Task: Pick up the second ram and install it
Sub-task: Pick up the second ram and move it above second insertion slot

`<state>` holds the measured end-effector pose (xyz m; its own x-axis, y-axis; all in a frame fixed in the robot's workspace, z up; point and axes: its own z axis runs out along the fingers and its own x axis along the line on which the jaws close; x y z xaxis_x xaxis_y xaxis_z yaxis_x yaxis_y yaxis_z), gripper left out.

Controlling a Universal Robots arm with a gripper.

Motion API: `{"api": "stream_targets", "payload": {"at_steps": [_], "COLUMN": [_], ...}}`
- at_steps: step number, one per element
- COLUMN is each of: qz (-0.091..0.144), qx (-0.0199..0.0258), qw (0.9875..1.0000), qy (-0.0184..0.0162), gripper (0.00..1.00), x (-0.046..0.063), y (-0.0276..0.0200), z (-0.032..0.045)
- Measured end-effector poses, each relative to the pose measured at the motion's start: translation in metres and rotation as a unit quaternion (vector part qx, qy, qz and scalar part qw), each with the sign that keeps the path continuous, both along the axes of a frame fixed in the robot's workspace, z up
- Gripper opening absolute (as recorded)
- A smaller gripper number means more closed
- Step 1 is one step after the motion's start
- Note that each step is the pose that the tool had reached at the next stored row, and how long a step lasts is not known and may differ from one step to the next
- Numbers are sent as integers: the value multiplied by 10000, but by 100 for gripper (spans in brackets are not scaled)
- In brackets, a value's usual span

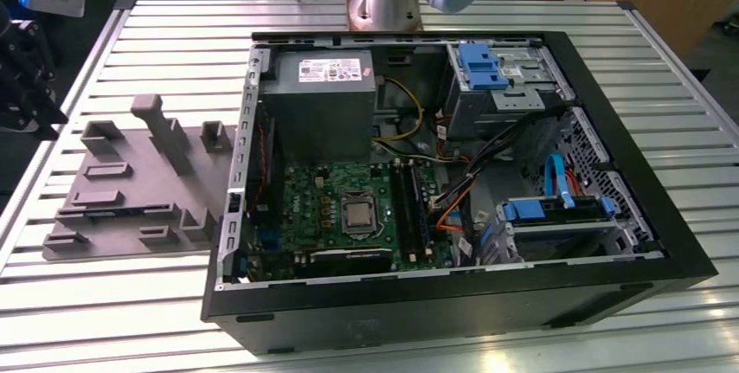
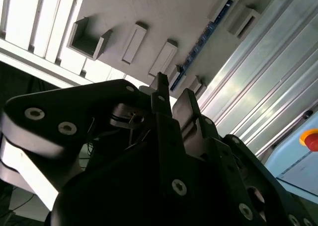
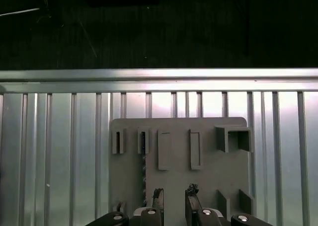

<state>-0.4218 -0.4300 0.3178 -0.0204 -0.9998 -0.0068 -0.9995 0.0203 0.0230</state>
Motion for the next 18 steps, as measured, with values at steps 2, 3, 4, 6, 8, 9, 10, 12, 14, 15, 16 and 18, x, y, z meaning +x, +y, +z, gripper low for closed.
{"api": "stream_targets", "payload": {"at_steps": [2,3,4,6,8,9,10,12,14,15,16,18], "qz": [19,23,25,28,28,28,28,28,28,28,28,28], "qx": [0,0,0,0,0,0,0,0,0,0,0,0], "qw": [10000,10000,10000,10000,10000,10000,10000,10000,10000,10000,10000,10000], "qy": [1,1,1,0,0,0,0,0,0,0,-1,-1], "gripper": [31,31,31,31,31,31,31,31,32,32,32,38], "x": [-4,-4,-4,-3,-4,-4,-4,-4,-4,-4,-4,-4], "y": [-20,-36,-54,-80,-83,-83,-83,-84,-84,-84,-84,-84], "z": [-35,-53,-72,-105,-108,-108,-108,-108,-108,-108,-108,-109]}}
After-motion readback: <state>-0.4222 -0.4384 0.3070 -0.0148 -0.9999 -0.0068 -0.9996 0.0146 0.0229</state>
